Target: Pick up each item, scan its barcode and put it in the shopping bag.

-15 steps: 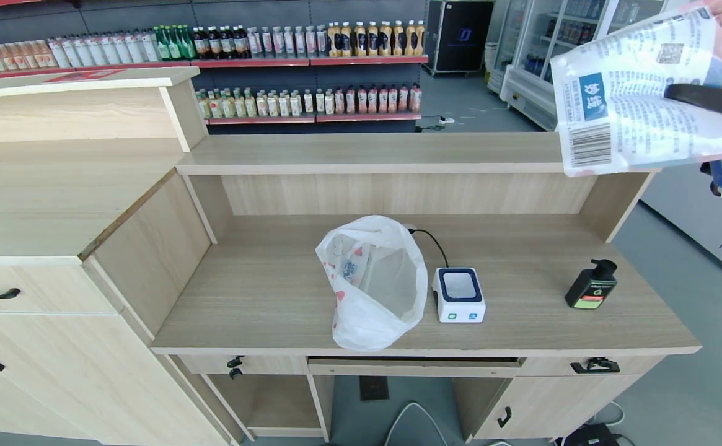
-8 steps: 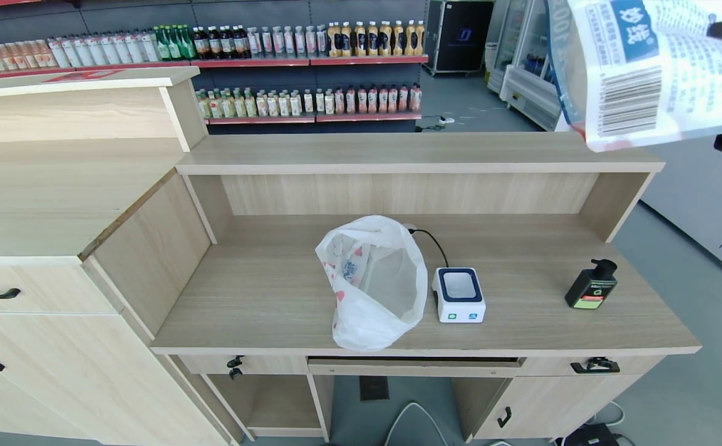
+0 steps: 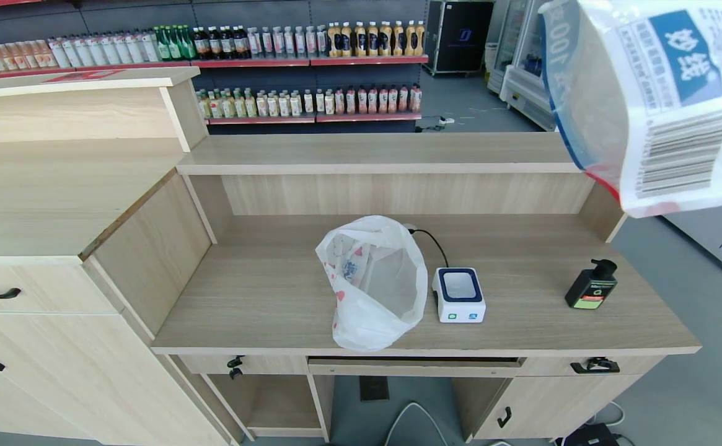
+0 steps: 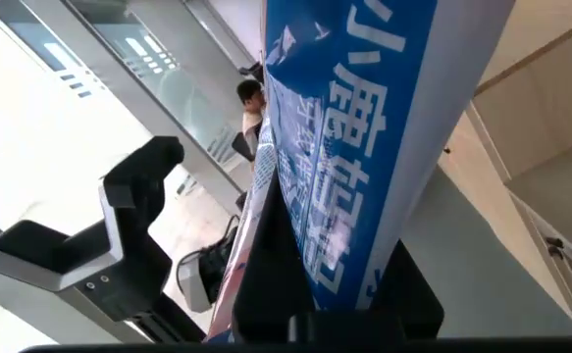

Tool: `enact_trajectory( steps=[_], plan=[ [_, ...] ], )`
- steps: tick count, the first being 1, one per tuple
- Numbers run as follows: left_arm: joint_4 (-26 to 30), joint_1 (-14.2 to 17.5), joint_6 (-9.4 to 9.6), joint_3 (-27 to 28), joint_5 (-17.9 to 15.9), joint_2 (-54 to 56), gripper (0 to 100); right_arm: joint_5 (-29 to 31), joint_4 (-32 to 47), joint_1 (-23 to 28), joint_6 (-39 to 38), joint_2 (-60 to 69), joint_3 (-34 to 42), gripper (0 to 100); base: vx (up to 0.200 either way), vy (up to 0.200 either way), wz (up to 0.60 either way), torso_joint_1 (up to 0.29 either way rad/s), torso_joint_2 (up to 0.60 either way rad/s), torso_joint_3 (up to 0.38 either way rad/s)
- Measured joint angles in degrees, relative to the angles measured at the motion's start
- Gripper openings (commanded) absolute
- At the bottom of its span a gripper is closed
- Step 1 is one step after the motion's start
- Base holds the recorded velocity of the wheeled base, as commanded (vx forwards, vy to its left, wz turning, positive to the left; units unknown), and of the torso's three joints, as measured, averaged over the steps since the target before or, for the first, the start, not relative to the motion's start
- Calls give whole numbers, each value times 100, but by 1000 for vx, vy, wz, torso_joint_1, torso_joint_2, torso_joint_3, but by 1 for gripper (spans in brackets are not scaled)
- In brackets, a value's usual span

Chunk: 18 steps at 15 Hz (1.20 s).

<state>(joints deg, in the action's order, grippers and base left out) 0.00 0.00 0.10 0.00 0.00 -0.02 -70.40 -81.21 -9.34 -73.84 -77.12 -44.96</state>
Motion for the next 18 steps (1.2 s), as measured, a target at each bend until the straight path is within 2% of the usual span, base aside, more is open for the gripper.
enact_trajectory(
  steps=[4,9,18],
  plan=[
    [0,0,0,0,0,0,100,-2,-11,90,-848,265,-33,0,0,0,0,0,0,0],
    [0,0,0,0,0,0,100,-312,340,96,-896,739,367,0,0,0,0,0,0,0],
    [0,0,0,0,0,0,100,-366,972,295,-861,1320,911,0,0,0,0,0,0,0]
  ],
)
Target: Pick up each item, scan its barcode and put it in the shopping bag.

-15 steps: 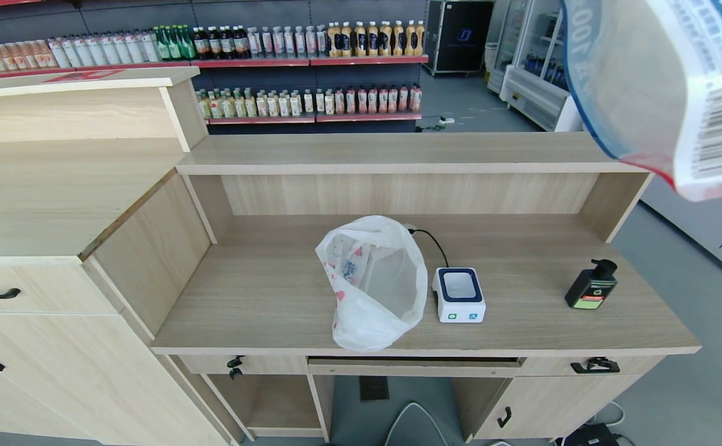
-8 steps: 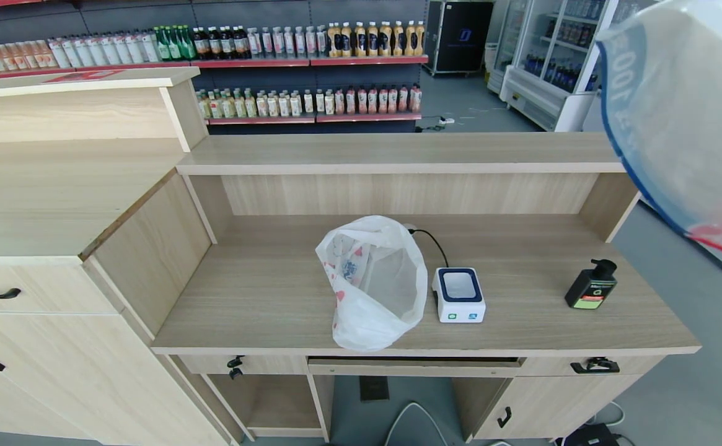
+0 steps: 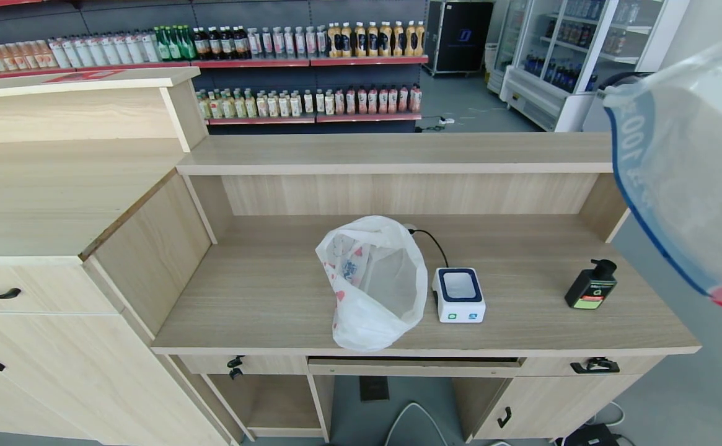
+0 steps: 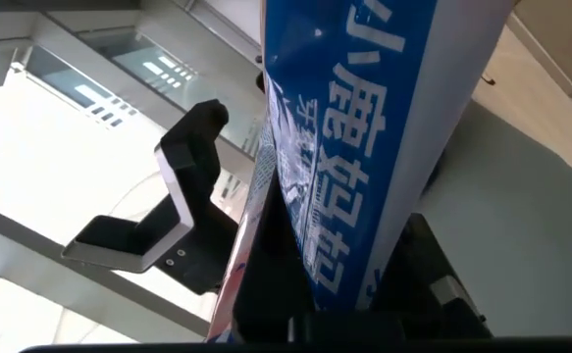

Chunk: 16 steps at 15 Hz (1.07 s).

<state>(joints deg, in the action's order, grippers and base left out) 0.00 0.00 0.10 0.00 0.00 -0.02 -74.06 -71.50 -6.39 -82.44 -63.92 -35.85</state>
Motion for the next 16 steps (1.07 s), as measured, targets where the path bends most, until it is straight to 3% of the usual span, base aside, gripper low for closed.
enact_trajectory(
  steps=[16],
  plan=[
    [0,0,0,0,0,0,100,0,367,185,536,265,402,0,0,0,0,0,0,0]
  ],
)
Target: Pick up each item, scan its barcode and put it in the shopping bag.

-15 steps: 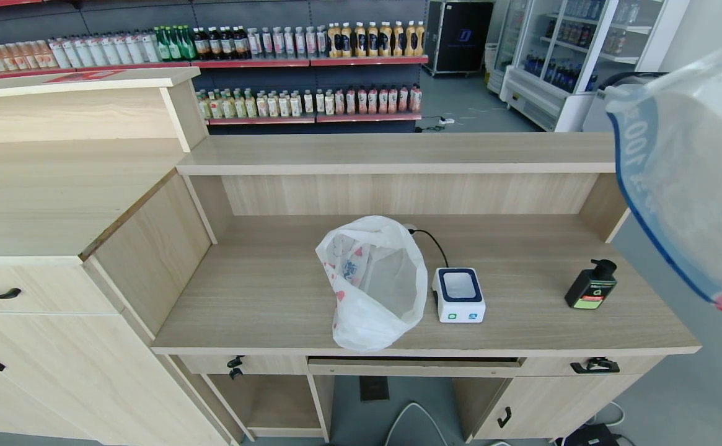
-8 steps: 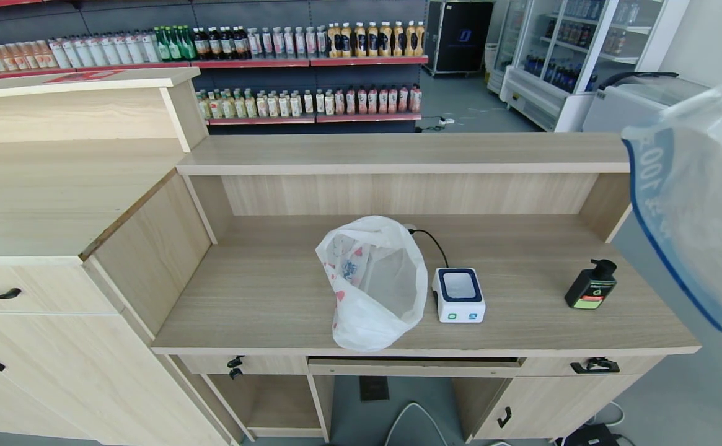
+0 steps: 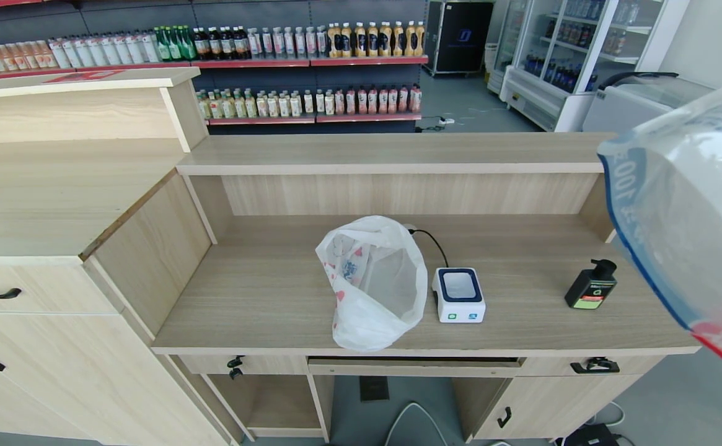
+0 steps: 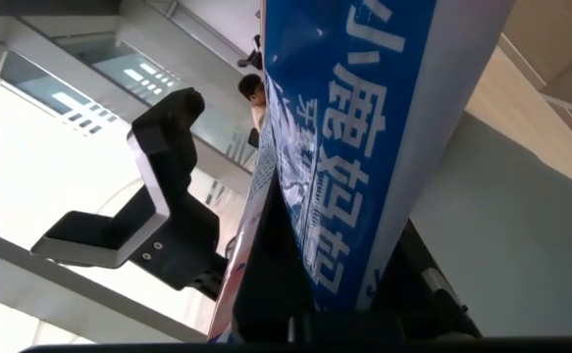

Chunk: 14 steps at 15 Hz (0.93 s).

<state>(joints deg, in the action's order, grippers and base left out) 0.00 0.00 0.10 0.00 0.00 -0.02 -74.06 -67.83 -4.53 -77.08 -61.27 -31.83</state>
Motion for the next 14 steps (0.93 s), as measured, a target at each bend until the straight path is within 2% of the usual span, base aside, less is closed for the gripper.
enact_trajectory(
  steps=[14],
  plan=[
    [0,0,0,0,0,0,100,0,17,16,1,-50,90,0,0,0,0,0,0,0]
  ],
)
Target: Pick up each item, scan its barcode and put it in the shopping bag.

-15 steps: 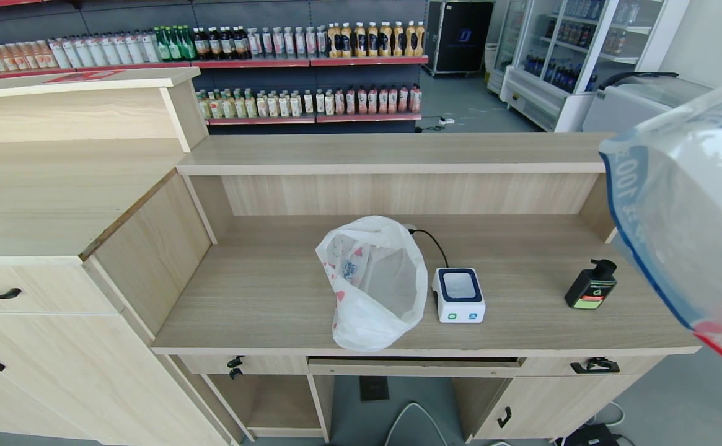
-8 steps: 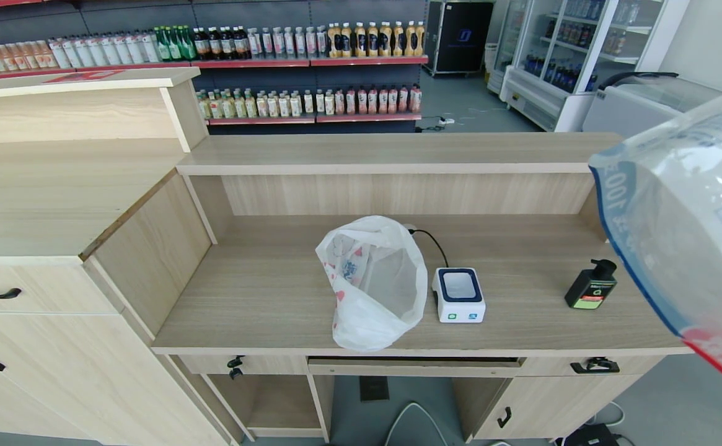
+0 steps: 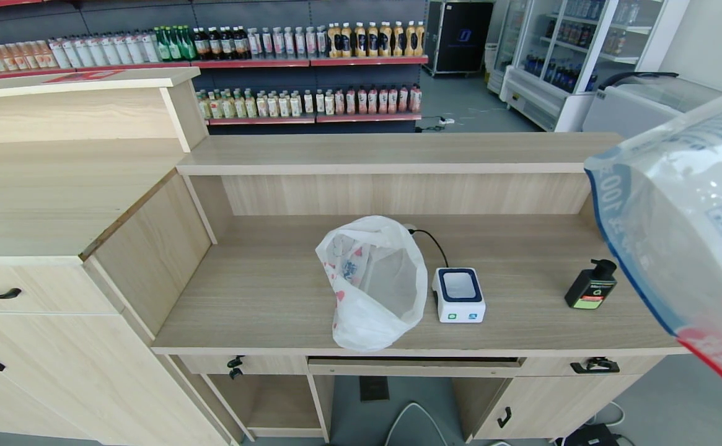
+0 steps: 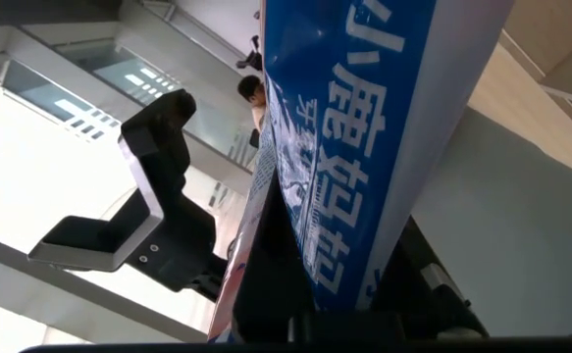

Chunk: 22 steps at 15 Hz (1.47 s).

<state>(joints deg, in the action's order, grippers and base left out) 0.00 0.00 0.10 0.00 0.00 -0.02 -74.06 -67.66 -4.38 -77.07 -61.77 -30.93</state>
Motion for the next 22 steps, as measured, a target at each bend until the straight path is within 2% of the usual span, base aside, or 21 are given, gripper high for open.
enact_trajectory(
  steps=[4,5,6,8,11,13,16,20,22],
  plan=[
    [0,0,0,0,0,0,100,-1,2,33,257,-29,4,0,0,0,0,0,0,0],
    [0,0,0,0,0,0,100,-1,0,121,763,-77,-13,0,0,0,0,0,0,0],
    [0,0,-2,0,0,0,100,-1,-2,315,1596,-176,-27,0,0,0,0,0,0,0],
    [0,0,0,0,0,0,100,-1,5,934,2871,-455,-35,0,0,0,0,0,0,0],
    [0,0,0,0,0,0,100,2,9,1911,4261,-885,-11,0,0,0,0,0,0,0],
    [0,0,0,0,0,0,100,10,38,2508,5515,-1235,0,0,0,0,0,0,0,0],
    [0,0,0,0,0,0,100,27,542,3085,7811,-1725,-94,0,0,0,0,0,0,0],
    [0,0,0,0,0,0,100,119,1699,3413,11585,-2267,-418,0,0,0,0,0,0,0],
    [0,0,0,0,0,0,100,681,2308,3485,13106,-2477,-560,0,0,0,0,0,0,0]
  ],
)
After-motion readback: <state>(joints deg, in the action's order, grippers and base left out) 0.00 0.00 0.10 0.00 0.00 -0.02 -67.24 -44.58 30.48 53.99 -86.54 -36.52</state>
